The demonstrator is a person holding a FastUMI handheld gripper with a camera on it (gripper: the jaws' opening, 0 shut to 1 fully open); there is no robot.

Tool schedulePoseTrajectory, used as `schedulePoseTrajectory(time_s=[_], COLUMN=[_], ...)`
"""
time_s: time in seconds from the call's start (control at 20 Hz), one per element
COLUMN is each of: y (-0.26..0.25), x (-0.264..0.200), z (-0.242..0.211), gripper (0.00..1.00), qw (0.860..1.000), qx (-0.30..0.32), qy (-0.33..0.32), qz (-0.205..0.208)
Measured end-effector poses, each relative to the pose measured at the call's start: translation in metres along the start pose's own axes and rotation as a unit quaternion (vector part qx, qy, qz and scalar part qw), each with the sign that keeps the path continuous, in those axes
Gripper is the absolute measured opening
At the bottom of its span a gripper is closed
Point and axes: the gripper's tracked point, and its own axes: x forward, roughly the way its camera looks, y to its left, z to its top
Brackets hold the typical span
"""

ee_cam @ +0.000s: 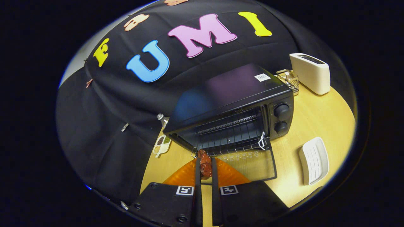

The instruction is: Open the toaster oven, put the food inside, and close the toaster oven door.

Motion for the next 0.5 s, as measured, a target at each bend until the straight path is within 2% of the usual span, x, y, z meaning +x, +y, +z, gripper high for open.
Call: schedulePoseTrajectory(time_s=[0.35,0.5], y=[-0.020,-0.031], x=[0.065,0.090], z=[0.022,0.022], gripper=[0.16,0.16], qw=[0.992,0.988], qx=[0.096,0.131], qy=[-0.076,-0.087], qz=[-0.008,-0.007])
